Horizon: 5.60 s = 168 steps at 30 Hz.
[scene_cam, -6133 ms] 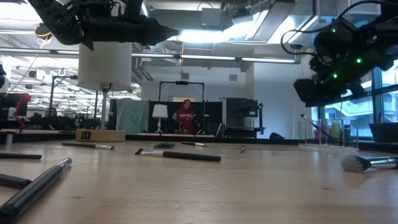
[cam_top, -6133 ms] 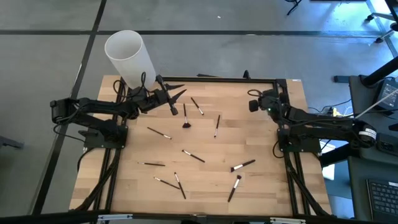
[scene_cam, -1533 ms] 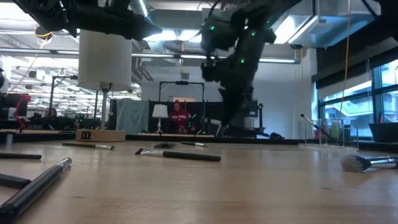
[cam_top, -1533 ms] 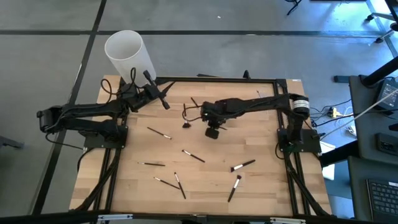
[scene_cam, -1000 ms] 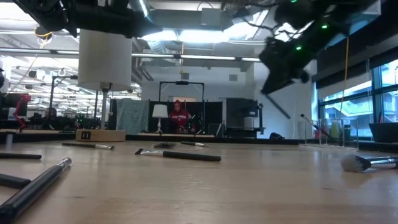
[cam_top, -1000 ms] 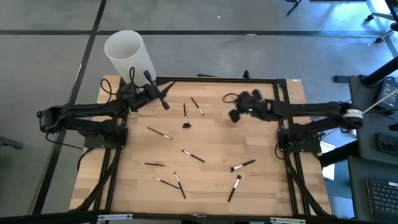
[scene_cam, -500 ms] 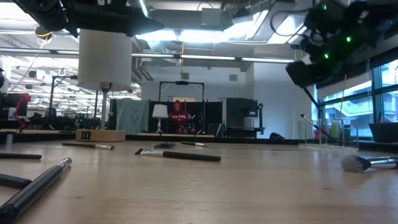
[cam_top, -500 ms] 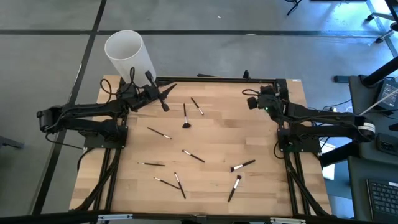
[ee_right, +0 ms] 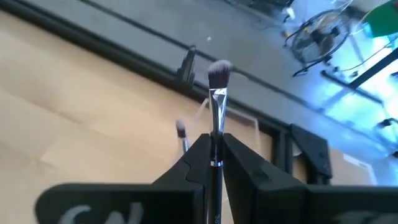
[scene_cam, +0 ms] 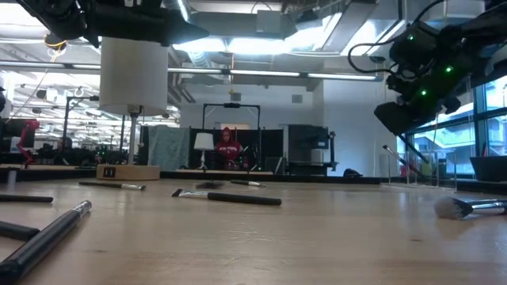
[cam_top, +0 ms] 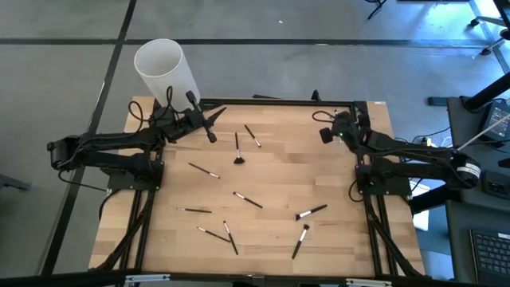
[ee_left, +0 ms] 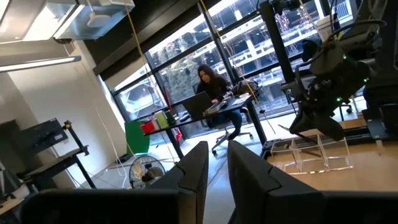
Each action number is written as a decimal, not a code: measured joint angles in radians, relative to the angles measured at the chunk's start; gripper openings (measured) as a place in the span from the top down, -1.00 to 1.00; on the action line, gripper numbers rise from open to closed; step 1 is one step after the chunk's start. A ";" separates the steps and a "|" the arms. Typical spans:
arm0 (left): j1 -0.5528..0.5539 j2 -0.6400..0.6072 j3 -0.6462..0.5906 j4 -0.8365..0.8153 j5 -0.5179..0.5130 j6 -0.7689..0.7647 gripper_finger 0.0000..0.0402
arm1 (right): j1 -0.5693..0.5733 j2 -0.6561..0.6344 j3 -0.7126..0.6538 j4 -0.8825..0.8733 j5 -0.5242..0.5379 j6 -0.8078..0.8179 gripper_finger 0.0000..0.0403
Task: Sort items
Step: Put the foundation brush into the middle section of the transparent organizer
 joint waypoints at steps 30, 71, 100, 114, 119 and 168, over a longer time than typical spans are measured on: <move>0.000 0.000 0.000 0.001 -0.001 0.000 0.70 | -0.031 0.000 0.006 0.061 -0.184 0.086 0.37; 0.000 0.000 0.000 0.017 -0.203 -0.052 0.63 | 0.213 1.080 1.005 -0.164 -0.648 0.023 0.32; 0.000 0.000 0.000 0.009 -0.203 -0.026 0.63 | 0.196 1.278 1.105 -0.297 -0.707 0.024 0.73; 0.000 0.000 0.000 0.008 -0.203 -0.025 0.63 | 0.197 1.272 1.099 -0.484 -0.756 -0.021 0.91; 0.000 0.000 0.000 0.007 -0.203 -0.019 0.63 | 0.204 1.237 1.099 -0.508 -0.772 -0.026 0.90; -0.276 0.572 0.333 -0.507 0.325 0.090 0.28 | 0.367 0.608 0.632 -0.392 -0.777 0.057 0.92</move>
